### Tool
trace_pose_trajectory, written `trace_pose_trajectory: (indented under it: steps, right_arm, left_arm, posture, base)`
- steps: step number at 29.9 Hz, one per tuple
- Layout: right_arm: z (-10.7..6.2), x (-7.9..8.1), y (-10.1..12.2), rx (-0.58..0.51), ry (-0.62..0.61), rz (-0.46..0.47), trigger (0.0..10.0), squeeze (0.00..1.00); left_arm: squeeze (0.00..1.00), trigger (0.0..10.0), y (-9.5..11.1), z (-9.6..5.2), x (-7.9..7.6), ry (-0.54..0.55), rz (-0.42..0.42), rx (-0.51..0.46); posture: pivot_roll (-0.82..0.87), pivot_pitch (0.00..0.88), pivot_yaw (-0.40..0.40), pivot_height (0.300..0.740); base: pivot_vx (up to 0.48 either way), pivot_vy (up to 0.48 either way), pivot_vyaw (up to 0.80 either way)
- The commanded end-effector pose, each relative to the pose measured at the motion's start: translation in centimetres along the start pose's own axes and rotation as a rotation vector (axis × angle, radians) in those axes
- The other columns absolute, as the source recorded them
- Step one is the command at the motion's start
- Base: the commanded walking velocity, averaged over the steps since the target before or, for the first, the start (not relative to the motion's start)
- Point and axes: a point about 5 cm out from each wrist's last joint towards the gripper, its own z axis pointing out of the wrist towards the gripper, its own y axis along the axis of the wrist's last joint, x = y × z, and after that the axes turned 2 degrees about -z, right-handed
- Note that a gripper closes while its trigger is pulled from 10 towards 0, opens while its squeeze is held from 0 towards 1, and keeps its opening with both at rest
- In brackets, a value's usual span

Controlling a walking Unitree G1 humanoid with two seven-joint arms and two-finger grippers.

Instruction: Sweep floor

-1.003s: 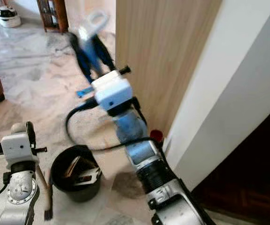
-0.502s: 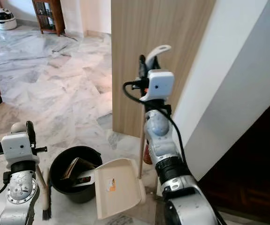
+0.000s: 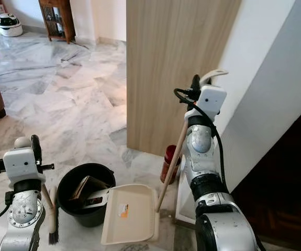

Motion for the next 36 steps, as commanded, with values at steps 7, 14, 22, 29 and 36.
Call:
trace_pose_trajectory:
  steps: [7, 14, 22, 29, 36]
  right_arm:
    - [0.8, -0.6, 0.9, -0.039, -0.046, -0.040, 10.0, 0.00]
    - [1.8, -1.0, 2.4, -0.081, -0.092, 0.067, 10.0, 0.00]
    - [2.0, -0.5, 3.6, -0.149, -0.073, 0.042, 10.0, 0.00]
    - [2.3, -0.5, 5.6, -0.287, -0.065, -0.091, 10.0, 0.00]
    - [2.2, -0.1, 6.5, -0.353, -0.039, -0.157, 10.0, 0.00]
  left_arm:
    - [0.00, 10.0, 1.0, 0.5, -0.8, -0.025, -0.029, -0.056]
    - [0.00, 10.0, 1.0, 0.5, -0.8, -0.028, -0.030, -0.055]
    - [0.00, 10.0, 1.0, 0.5, -0.8, -0.030, -0.031, -0.057]
    - [0.00, 10.0, 1.0, 0.5, -0.8, -0.031, -0.031, -0.056]
    - [0.00, 10.0, 1.0, 0.5, -0.9, -0.035, -0.032, -0.055]
  posture:
    - [0.25, 0.000, -0.075, 0.740]
    - [0.25, 0.000, -0.073, 0.740]
    - [0.25, 0.000, -0.072, 0.740]
    - [0.25, 0.000, -0.071, 0.740]
    - [0.25, 0.000, -0.068, 0.740]
  base:
    - [0.000, 0.000, 0.00]
    - [0.000, 0.000, 0.00]
    - [0.000, 0.000, 0.00]
    - [0.000, 0.000, 0.00]
    - [0.000, 0.000, 0.00]
